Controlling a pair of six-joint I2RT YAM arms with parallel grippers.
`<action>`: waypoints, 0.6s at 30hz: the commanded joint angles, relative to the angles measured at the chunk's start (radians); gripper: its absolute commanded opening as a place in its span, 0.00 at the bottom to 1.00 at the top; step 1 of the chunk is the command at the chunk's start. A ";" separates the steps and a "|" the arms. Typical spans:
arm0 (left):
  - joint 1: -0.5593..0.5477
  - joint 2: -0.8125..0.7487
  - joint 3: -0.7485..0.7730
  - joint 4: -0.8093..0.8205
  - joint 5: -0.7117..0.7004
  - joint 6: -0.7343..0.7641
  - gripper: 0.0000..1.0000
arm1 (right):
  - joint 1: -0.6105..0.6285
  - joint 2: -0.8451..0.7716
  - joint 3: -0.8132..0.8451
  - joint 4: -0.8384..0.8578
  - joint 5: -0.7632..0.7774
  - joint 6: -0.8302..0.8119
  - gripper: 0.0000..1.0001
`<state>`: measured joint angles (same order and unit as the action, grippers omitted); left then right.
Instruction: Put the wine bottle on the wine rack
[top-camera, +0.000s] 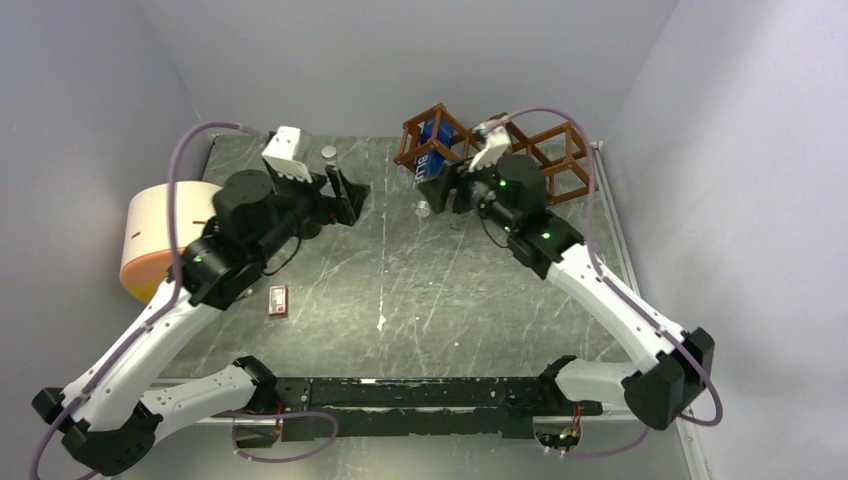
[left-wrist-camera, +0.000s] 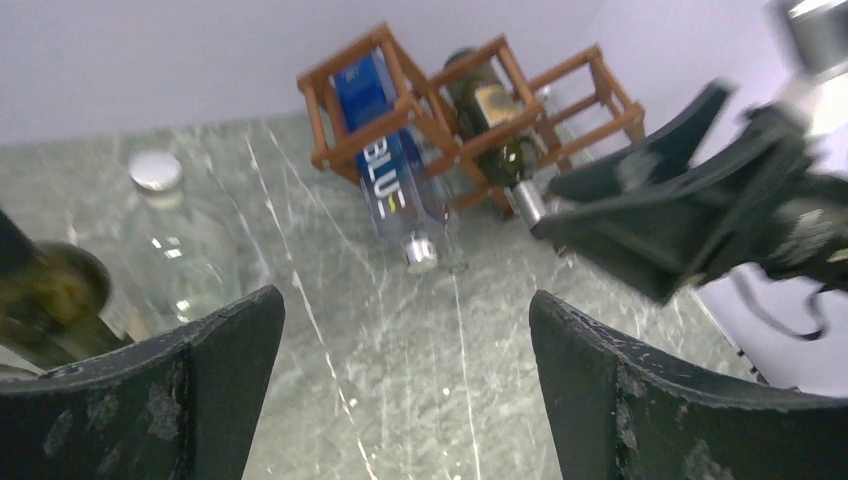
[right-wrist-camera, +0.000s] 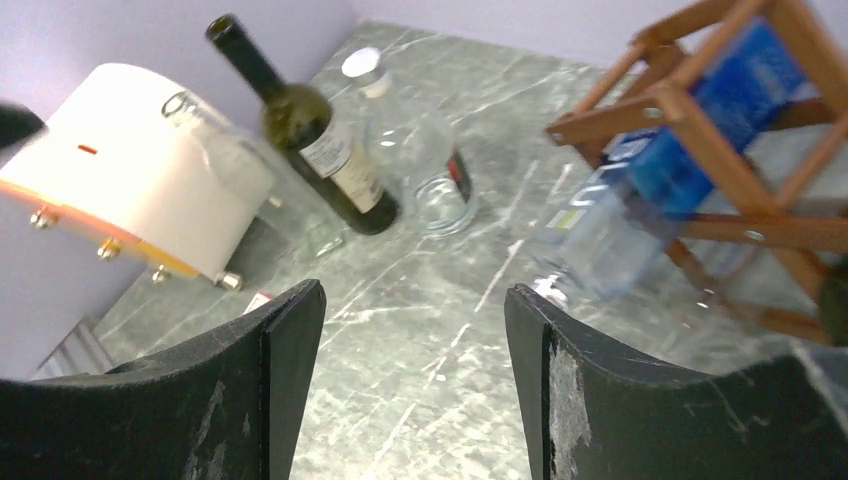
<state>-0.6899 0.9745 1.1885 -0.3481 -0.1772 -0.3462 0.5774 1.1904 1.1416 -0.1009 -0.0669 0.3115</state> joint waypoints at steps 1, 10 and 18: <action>-0.002 -0.058 0.140 -0.107 -0.060 0.147 0.96 | 0.085 0.094 0.051 0.090 -0.001 -0.039 0.70; -0.001 -0.102 0.201 -0.192 -0.247 0.181 0.96 | 0.196 0.346 0.170 0.203 0.020 -0.030 0.70; -0.001 -0.157 0.223 -0.190 -0.370 0.173 0.96 | 0.284 0.590 0.355 0.292 -0.017 -0.018 0.69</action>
<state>-0.6899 0.8558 1.3727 -0.5274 -0.4618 -0.1894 0.8246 1.6966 1.4124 0.0925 -0.0639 0.2924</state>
